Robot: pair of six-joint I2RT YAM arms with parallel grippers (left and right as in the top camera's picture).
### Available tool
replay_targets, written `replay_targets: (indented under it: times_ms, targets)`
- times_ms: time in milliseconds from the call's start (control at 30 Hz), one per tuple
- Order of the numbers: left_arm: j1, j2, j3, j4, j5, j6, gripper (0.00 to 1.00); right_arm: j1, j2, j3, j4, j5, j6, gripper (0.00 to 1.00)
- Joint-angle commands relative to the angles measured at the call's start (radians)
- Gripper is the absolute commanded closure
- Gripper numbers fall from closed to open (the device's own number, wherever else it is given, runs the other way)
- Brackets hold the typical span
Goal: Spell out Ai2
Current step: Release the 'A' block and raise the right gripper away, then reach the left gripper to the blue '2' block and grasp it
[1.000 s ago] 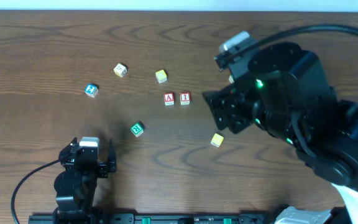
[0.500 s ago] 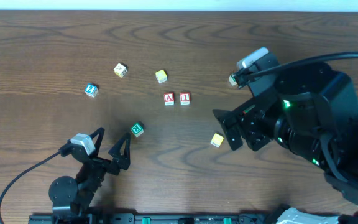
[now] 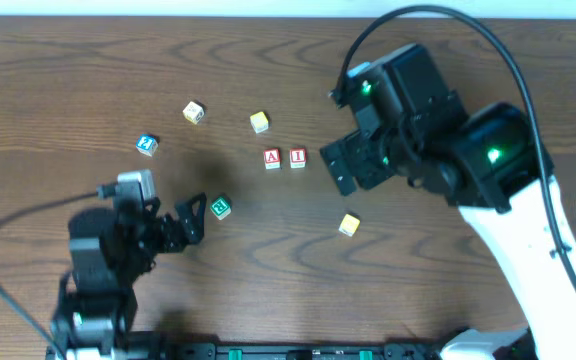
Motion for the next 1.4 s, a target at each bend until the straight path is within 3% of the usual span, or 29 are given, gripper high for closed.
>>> replay_targets:
  times_ms: [0, 133, 300, 567, 767, 1067, 1367]
  targets:
    - [0.002, 0.155, 0.180, -0.122, -0.143, 0.124, 0.05, -0.106, -0.030, 0.011, 0.023, -0.110, -0.077, 0.01]
    - [0.002, 0.367, 0.373, -0.331, -0.287, 0.140, 0.04, -0.254, -0.029, -0.030, 0.085, -0.273, -0.143, 0.01]
    - [0.001, 0.562, 0.468, -0.419, -0.274, 0.186, 0.04, -0.356, -0.029, -0.105, 0.179, -0.365, -0.170, 0.01]
    - [0.004, 0.803, 0.530, -0.301, -0.406, 0.445, 0.05, -0.405, -0.029, -0.240, 0.317, -0.434, -0.218, 0.01]
    - [0.031, 0.945, 0.595, -0.200, -0.411, 0.655, 0.05, -0.417, -0.029, -0.275, 0.336, -0.434, -0.241, 0.01]
    - [0.077, 1.135, 0.724, -0.167, -0.417, 0.834, 0.05, -0.417, -0.029, -0.275, 0.335, -0.434, -0.241, 0.01]
    - [0.081, 1.260, 0.791, -0.164, -0.376, 0.880, 0.05, -0.417, -0.029, -0.275, 0.336, -0.434, -0.241, 0.01]
